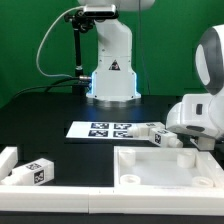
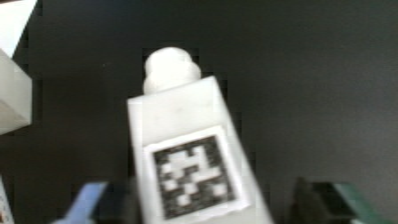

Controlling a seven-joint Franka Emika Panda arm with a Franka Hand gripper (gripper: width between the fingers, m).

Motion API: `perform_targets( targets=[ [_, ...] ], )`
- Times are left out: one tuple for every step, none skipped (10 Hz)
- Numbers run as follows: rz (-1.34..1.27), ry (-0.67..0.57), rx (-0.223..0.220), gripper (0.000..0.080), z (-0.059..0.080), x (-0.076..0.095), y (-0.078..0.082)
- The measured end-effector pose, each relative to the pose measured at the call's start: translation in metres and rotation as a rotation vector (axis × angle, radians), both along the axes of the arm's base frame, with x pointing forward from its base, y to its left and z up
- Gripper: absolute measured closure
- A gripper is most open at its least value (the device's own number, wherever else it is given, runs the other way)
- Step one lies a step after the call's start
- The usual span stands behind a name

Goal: Assemble one leg

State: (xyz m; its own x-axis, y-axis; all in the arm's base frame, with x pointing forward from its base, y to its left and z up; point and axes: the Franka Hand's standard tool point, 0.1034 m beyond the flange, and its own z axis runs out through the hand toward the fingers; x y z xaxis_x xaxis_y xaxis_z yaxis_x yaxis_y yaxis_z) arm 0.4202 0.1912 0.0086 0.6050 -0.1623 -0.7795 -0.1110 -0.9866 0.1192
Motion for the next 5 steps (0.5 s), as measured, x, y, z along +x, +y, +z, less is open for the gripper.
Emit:
perform_targets(
  targets=[
    [0.009, 0.003, 0.009, 0.0517, 0.005, 0.003, -0.001],
    [0.017, -0.003, 0.033, 0.0515, 0.022, 0.016, -0.004],
    [0.024, -0.014, 0.084, 0.0515, 0.049, 0.040, -0.020],
    [0.013, -0.046, 0.118, 0.0515, 0.074, 0.069, -0.043],
    [0.005, -0.113, 0.133, 0.0515, 0.091, 0.087, -0.059]
  ],
)
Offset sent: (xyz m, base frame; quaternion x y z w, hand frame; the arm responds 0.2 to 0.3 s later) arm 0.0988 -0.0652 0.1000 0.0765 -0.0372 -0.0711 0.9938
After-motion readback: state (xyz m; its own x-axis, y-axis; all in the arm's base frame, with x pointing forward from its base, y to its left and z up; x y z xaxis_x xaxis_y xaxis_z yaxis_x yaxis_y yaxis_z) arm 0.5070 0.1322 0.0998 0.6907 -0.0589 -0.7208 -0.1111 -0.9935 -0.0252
